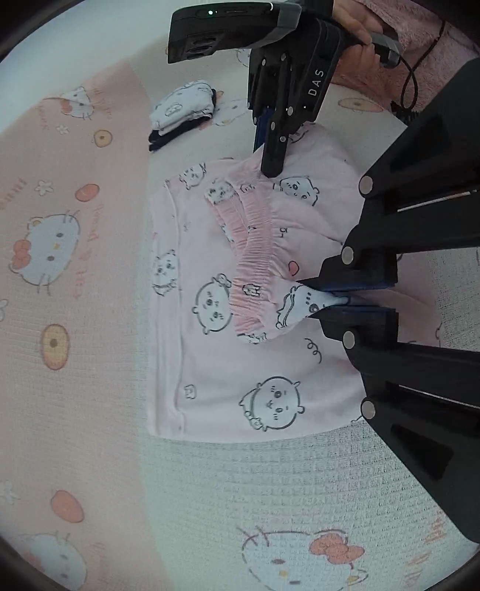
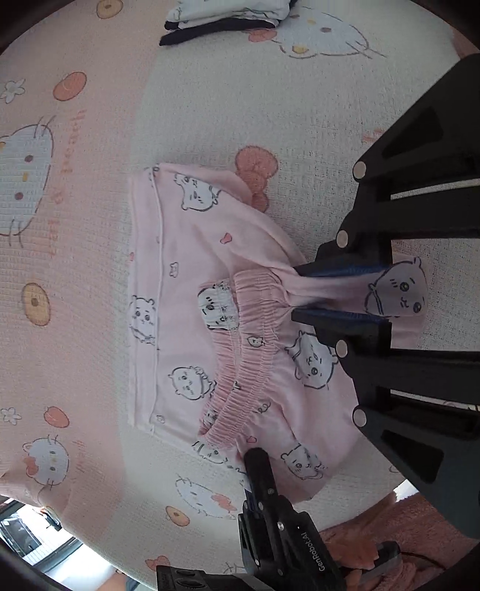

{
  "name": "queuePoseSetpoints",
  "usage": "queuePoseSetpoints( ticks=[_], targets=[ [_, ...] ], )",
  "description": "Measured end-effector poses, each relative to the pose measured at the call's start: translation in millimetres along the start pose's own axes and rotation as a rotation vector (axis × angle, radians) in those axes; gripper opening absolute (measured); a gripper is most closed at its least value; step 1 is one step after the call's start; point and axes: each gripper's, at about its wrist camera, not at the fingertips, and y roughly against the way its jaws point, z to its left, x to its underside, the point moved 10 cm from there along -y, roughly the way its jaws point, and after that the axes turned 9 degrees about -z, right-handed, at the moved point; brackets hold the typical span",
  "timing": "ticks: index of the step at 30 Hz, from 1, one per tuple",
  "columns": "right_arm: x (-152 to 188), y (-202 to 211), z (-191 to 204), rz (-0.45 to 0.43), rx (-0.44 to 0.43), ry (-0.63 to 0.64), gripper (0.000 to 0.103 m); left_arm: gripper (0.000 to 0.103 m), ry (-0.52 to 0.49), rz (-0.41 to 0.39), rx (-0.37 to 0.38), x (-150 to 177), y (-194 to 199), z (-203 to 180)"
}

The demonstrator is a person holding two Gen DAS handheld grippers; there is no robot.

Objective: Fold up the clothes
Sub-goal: 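Lift the held cuffs with both grippers and fold them onto the waistband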

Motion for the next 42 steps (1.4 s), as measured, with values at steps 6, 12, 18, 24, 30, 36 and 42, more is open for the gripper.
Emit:
queuePoseSetpoints(
  ticks=[6,12,18,24,30,36,42],
  targets=[
    [-25.1,8.6,-5.8,-0.028,0.049,0.048,0.015,0.006,-0.017,-0.060,-0.014,-35.9,7.4,-1.1],
    [-65.1,7.2,-21.4,-0.109,0.017,-0.036,0.016,0.006,0.000,-0.097,-0.033,-68.6,-7.0,9.4],
    [-79.1,-21.9,-47.6,-0.027,0.004,-0.132,0.017,0.007,0.061,0.067,-0.056,-51.5,-66.8,35.9],
    [-61.4,-5.9,-34.9,0.047,-0.194,-0.134,0.045,0.028,0.023,0.088,0.033,-32.8,-58.5,22.3],
    [-54.2,-25.5,-5.3,0.099,-0.157,0.071,0.037,0.009,-0.010,0.018,0.018,-31.8,-51.8,10.2],
    [-74.4,-18.3,11.9,-0.001,-0.108,0.165,0.008,0.008,-0.067,-0.120,0.025,-69.9,-14.2,-9.8],
    [-100.2,-46.1,-12.0,-0.054,-0.019,0.068,0.014,0.017,-0.011,0.044,-0.034,-79.7,-75.6,19.0]
  ],
)
